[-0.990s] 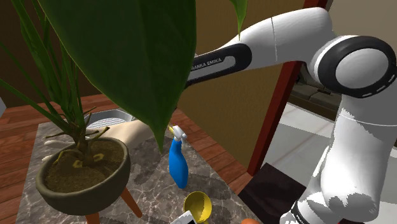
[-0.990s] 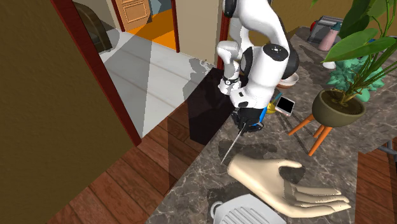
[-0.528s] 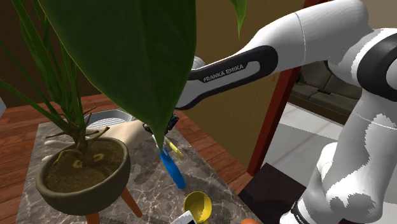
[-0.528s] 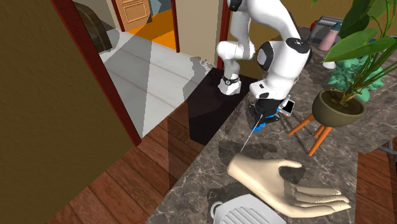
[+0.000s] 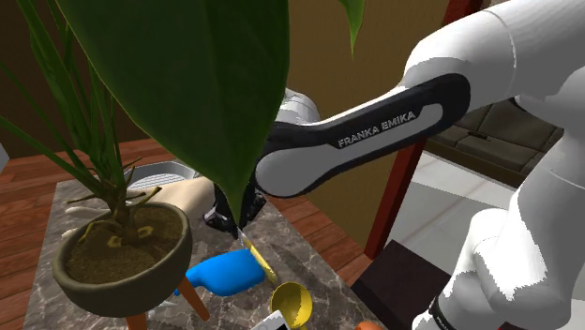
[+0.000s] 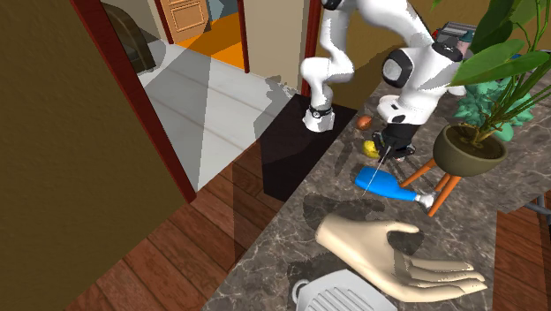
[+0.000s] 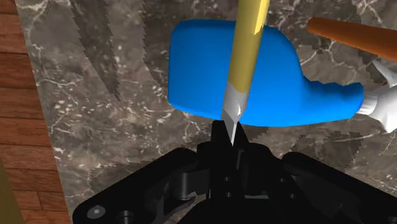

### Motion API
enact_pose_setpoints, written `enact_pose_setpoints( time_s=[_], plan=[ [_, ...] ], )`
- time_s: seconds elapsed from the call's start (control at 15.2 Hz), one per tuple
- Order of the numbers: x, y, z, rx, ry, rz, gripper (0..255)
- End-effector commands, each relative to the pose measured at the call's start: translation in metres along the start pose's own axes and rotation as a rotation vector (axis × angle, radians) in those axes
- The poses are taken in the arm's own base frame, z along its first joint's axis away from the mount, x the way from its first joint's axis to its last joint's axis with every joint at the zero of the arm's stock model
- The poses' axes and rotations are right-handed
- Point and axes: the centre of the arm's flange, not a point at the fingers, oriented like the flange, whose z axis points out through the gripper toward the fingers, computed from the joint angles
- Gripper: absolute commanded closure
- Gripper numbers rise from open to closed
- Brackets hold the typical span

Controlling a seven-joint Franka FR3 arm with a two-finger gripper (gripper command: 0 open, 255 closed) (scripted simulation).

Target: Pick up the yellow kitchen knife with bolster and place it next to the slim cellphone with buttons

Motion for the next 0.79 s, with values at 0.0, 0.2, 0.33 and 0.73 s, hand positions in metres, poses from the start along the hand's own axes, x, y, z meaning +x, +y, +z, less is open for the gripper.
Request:
enact_pose_setpoints(
  time_s=[0.0, 0.2, 0.33, 0.73],
  plan=[
    [-0.024, -0.011, -0.002, -0.001, 0.0, 0.001, 255],
    [-0.06, -0.028, -0.006, -0.001, 0.0, 0.001, 255],
    [-0.083, -0.04, -0.008, -0.001, 0.0, 0.001, 255],
    [-0.153, -0.076, -0.016, -0.001, 0.0, 0.001, 255]
  ],
)
